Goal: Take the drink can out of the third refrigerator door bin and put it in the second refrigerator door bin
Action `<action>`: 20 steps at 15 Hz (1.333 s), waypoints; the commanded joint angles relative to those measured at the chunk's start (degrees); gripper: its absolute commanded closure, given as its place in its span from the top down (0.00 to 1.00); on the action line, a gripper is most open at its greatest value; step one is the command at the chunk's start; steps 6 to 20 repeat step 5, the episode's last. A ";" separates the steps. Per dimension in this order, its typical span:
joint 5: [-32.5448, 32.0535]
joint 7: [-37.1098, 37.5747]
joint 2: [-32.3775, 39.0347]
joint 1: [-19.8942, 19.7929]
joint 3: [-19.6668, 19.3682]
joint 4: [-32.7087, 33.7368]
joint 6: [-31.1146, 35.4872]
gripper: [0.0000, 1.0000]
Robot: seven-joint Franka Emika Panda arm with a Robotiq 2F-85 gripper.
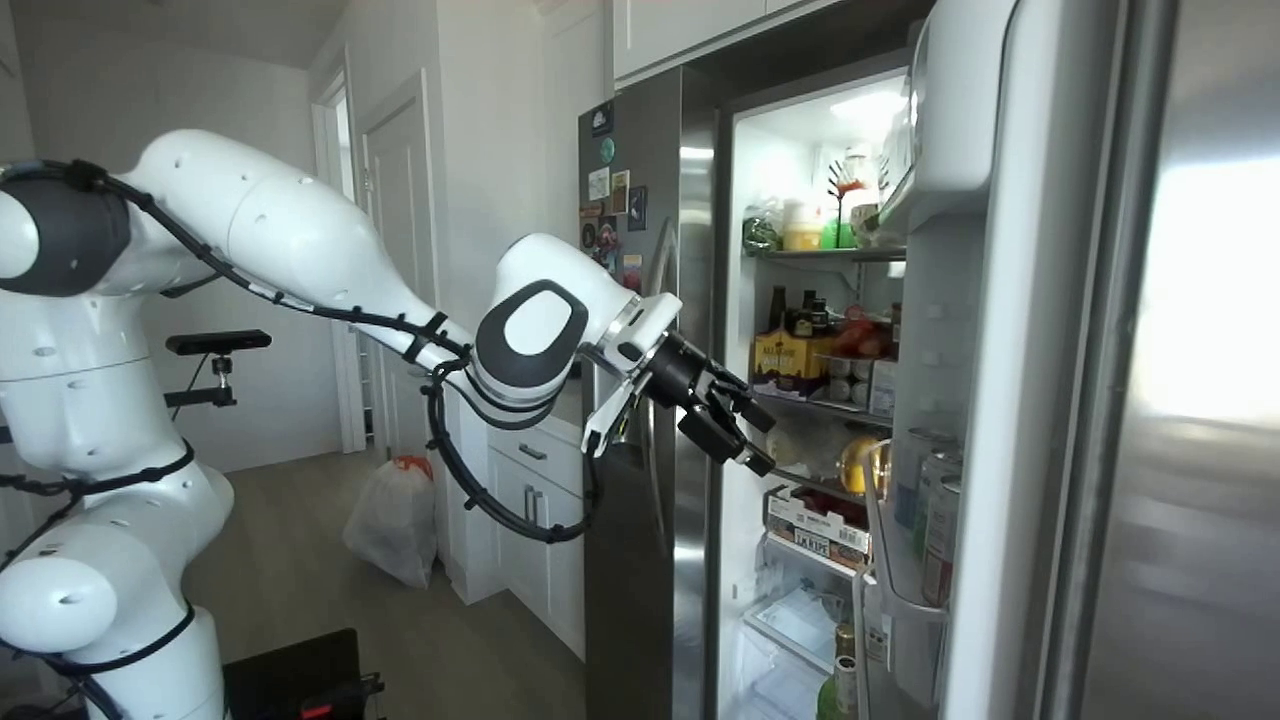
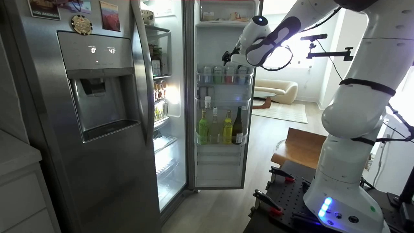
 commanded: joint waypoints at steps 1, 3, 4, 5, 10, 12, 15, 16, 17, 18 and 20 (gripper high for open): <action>-0.36 0.53 0.02 -0.03 -0.01 0.00 0.00 1.00; -0.52 0.69 0.33 -0.09 -0.04 0.00 0.01 1.00; -0.53 0.69 0.44 -0.19 -0.12 0.00 0.01 1.00; -0.54 0.69 0.51 -0.28 -0.21 0.00 0.02 1.00; -0.54 0.69 0.51 -0.28 -0.21 0.00 0.02 1.00; -0.54 0.69 0.51 -0.28 -0.21 0.00 0.02 1.00; -0.54 0.69 0.51 -0.28 -0.21 0.00 0.02 1.00; -0.54 0.69 0.51 -0.28 -0.21 0.00 0.02 1.00; -0.54 0.69 0.51 -0.28 -0.21 0.00 0.02 1.00; -0.54 0.69 0.51 -0.28 -0.21 0.00 0.02 1.00; -0.54 0.69 0.51 -0.28 -0.21 0.00 0.02 1.00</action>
